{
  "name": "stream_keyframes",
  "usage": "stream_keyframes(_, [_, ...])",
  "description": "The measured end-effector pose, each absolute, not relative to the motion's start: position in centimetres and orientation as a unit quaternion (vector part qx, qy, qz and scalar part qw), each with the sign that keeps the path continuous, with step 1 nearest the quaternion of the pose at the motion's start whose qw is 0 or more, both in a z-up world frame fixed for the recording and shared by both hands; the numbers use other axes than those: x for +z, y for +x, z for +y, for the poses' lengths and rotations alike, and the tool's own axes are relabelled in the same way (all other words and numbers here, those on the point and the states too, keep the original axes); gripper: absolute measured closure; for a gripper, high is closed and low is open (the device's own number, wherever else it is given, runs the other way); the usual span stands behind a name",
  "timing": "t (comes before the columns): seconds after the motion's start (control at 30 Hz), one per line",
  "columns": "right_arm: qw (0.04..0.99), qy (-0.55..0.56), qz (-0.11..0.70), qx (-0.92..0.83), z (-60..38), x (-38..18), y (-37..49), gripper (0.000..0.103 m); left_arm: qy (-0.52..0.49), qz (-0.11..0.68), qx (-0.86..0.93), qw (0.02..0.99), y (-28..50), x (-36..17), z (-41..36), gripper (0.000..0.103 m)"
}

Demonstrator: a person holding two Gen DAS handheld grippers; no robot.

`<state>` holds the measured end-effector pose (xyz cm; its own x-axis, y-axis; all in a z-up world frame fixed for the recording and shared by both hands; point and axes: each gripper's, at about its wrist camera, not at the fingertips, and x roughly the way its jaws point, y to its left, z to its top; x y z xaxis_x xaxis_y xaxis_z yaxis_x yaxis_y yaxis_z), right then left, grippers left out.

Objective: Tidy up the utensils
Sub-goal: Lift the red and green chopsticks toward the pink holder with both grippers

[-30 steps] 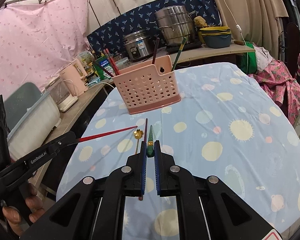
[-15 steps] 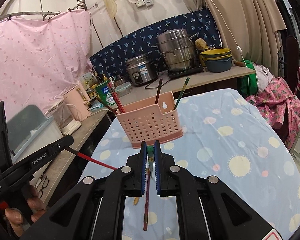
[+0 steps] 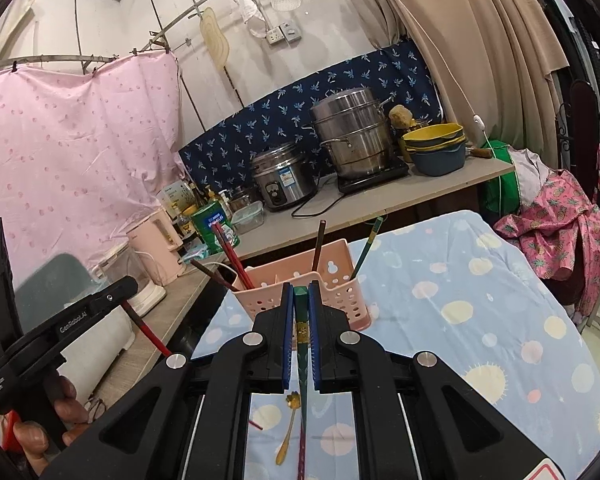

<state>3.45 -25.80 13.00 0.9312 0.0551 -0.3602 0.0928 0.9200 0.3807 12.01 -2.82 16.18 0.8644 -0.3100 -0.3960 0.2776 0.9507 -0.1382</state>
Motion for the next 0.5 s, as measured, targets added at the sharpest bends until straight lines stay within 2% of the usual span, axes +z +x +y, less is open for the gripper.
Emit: stream_keyframes(0.5, [0.965, 0.233, 0.116, -0.006, -27.3, 16.9, 8.2, 0.096, -0.04, 0.134, -0.151, 0.979, 15.7, 21.9, -4.0, 0.097])
